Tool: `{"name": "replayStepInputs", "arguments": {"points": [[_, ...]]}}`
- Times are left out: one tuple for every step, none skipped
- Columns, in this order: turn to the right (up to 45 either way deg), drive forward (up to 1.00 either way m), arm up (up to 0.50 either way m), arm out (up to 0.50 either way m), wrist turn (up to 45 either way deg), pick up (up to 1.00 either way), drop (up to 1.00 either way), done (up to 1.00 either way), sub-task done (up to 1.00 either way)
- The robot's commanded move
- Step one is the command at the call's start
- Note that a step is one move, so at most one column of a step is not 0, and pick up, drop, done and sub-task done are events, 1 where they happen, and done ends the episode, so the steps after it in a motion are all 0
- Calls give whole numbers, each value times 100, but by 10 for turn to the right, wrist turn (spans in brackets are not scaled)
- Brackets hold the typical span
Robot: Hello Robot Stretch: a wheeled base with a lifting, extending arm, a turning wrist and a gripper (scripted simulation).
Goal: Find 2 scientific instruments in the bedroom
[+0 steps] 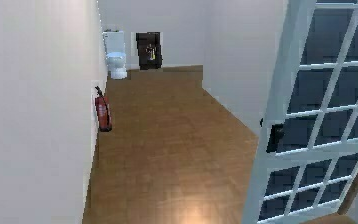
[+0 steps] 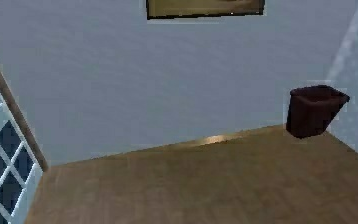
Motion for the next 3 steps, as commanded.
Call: {"name": "replayStepInputs", "arguments": {"points": [[0, 100, 0, 0, 0, 0, 0, 0, 0], [-240, 0, 0, 0, 0, 0, 0, 0, 0], [0, 5, 0, 0, 0, 0, 0, 0, 0]]}}
